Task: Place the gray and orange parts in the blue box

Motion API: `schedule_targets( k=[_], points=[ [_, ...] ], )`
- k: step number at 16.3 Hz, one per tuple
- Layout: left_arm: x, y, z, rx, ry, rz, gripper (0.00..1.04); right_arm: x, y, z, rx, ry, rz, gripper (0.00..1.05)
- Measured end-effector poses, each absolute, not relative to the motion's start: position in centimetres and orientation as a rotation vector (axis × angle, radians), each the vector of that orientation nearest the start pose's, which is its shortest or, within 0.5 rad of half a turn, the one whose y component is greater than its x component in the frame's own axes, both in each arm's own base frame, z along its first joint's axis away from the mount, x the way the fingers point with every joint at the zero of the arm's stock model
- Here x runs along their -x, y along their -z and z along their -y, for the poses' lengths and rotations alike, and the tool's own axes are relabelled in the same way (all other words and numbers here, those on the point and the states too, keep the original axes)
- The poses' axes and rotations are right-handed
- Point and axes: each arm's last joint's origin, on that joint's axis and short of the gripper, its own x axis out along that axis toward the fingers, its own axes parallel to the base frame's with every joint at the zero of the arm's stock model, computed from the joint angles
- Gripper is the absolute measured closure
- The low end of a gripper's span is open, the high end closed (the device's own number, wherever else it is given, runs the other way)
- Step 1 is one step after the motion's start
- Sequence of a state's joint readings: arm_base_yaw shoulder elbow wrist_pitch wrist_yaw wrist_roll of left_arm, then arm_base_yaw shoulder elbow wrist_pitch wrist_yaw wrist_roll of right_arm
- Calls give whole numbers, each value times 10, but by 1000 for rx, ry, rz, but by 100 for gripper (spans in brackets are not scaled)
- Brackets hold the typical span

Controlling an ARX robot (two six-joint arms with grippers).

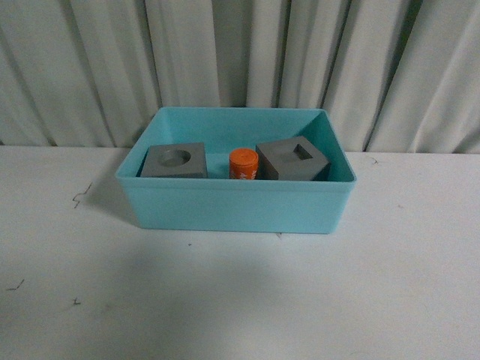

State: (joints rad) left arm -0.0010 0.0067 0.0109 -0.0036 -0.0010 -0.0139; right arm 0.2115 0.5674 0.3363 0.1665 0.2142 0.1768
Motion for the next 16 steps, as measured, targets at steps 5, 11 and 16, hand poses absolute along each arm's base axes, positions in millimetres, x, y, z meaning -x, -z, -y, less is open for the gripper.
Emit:
schedule_targets(
  k=[5, 11, 16],
  points=[
    [-97, -166, 0, 14, 0, 0, 7, -128, -206, -11, -17, 1, -3, 85],
    [-97, -166, 0, 14, 0, 0, 7, -116, -185, 0, -6, 0, 1, 103],
    [-97, -166, 0, 14, 0, 0, 7, -110, -177, 0, -6, 0, 3, 103]
  ],
)
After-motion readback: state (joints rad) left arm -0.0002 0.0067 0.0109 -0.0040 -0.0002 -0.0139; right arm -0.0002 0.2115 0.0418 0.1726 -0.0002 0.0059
